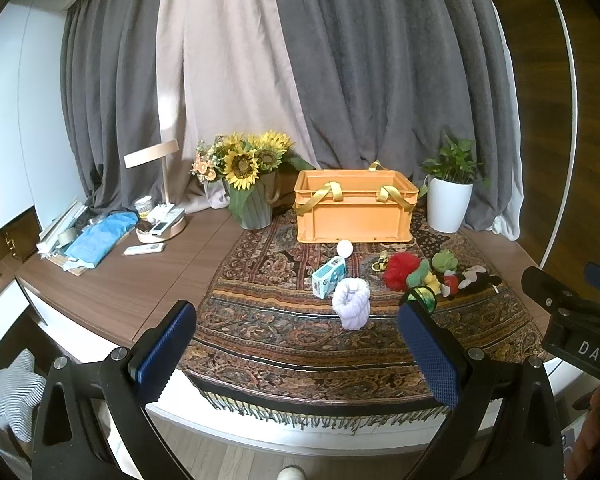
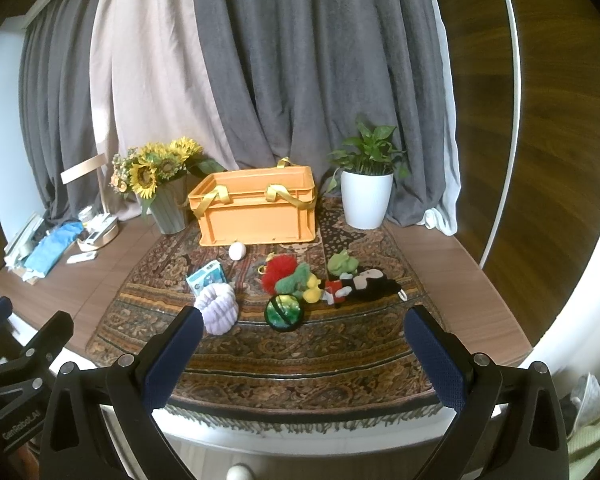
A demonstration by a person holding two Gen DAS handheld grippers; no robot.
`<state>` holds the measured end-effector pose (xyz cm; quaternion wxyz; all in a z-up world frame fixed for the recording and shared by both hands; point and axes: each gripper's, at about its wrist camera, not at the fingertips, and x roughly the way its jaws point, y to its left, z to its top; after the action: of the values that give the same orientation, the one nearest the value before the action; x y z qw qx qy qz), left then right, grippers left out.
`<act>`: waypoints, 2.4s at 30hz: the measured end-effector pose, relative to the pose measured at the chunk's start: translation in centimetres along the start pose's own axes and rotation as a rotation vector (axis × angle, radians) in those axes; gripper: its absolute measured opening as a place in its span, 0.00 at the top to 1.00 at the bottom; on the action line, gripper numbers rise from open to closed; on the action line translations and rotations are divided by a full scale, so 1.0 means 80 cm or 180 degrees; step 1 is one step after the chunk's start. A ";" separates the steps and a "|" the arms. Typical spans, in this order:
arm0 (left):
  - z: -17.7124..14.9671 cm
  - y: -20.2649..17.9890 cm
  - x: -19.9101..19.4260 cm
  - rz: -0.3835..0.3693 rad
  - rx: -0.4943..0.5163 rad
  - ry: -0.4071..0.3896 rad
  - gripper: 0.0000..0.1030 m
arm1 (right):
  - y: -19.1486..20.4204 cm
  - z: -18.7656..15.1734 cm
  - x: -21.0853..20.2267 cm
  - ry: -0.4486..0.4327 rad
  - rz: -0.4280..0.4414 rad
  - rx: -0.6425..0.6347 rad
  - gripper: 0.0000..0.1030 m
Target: Organize soft objects
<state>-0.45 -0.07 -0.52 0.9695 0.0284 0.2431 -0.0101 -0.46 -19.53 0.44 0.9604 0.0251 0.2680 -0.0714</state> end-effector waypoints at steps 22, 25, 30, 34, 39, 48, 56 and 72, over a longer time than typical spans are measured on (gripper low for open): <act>0.004 0.001 0.019 -0.0042 0.0017 0.0113 0.00 | 0.000 -0.003 0.034 0.0166 0.0086 -0.0032 0.01; 0.003 -0.002 0.037 -0.0109 0.0050 0.0202 0.00 | 0.002 -0.007 0.051 0.0251 0.0091 -0.0059 0.01; 0.001 -0.007 0.078 -0.0276 0.0110 0.0410 0.00 | 0.005 -0.014 0.095 0.0490 0.0120 -0.0004 0.01; 0.001 -0.012 0.114 -0.0396 0.0210 0.0509 0.00 | 0.009 -0.015 0.131 0.0631 0.0065 0.0005 0.01; 0.000 -0.014 0.166 -0.0592 0.0324 0.0680 0.00 | 0.011 -0.015 0.174 0.0836 -0.0014 0.0104 0.02; 0.008 -0.017 0.264 -0.0987 0.0544 0.1078 0.04 | 0.028 -0.018 0.242 0.1149 -0.0233 0.0281 0.06; 0.000 -0.028 0.317 -0.1332 0.0765 0.1318 0.07 | 0.031 -0.022 0.280 0.1331 -0.0375 0.0349 0.12; -0.025 -0.067 0.374 -0.1102 0.0574 0.1725 0.21 | 0.011 -0.048 0.360 0.1837 0.0263 0.0199 0.27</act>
<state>24.81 -5.49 -16.71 0.8471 0.0740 0.4914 -0.1882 22.07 -21.87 -17.73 0.8454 0.0849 0.5265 -0.0304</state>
